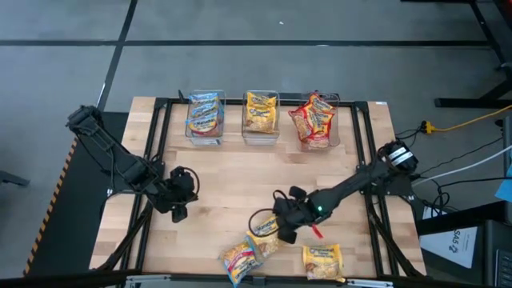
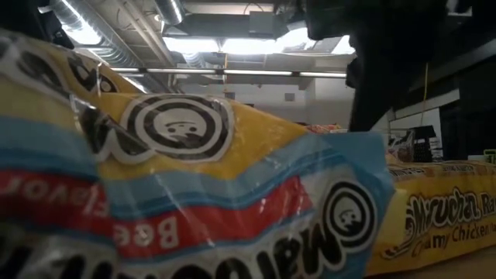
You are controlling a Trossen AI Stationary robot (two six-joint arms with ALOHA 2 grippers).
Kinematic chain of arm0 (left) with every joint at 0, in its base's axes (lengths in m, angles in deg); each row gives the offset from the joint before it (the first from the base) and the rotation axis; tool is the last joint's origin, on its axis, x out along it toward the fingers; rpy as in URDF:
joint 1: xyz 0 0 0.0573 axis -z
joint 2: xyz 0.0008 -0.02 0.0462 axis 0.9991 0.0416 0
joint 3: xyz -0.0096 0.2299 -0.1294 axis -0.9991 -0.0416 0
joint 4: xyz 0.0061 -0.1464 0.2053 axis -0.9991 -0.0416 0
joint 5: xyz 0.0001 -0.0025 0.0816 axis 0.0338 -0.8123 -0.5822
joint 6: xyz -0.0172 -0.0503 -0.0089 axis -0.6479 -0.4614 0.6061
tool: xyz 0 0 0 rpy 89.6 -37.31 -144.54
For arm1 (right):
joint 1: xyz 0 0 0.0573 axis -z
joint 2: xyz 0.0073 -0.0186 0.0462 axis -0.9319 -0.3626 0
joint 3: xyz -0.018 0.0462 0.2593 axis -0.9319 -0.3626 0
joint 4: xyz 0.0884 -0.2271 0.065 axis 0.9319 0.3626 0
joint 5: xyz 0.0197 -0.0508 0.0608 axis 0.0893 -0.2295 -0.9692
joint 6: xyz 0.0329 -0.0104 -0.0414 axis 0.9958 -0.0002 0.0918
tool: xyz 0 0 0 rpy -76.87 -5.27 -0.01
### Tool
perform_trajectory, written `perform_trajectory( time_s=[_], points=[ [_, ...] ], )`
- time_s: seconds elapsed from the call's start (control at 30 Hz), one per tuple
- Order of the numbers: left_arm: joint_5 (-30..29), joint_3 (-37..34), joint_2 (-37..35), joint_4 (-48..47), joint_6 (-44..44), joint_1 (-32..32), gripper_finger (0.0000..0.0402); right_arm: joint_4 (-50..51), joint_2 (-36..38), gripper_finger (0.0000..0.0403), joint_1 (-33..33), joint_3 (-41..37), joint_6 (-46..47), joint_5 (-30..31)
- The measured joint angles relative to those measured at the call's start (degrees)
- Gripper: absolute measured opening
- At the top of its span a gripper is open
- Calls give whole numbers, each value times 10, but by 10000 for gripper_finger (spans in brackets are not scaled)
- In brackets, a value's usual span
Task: Sort Maruchan noodles
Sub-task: Put the yellow noodle pack into the middle transparent bin
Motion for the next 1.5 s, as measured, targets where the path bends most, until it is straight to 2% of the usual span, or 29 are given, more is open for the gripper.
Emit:
perform_trajectory(
  time_s=[0.13,0.3,0.4,0.53,0.63,0.87,1.0,1.2,1.5],
  points=[
    [0,0,0,0,1,0,33,-5,-8,180,21,0,29,-48],
    [0,0,0,-1,2,0,33,-8,-37,227,24,0,45,-67],
    [0,0,0,-3,2,0,33,-33,-49,243,23,0,46,-82],
    [0,0,0,-6,2,0,33,-71,-58,242,23,0,47,-88],
    [-1,0,0,-7,2,0,33,-81,-66,229,28,0,49,-93],
    [-3,0,0,-9,3,0,33,-149,-98,171,47,4,40,-163],
    [-4,0,0,-9,4,0,33,-154,-102,117,56,-2,12,-152],
    [-6,0,0,-9,32,0,33,-146,-102,11,80,-1,-21,-138],
    [-18,0,0,-9,33,0,33,-123,-95,3,127,-1,-67,-155]
  ],
)
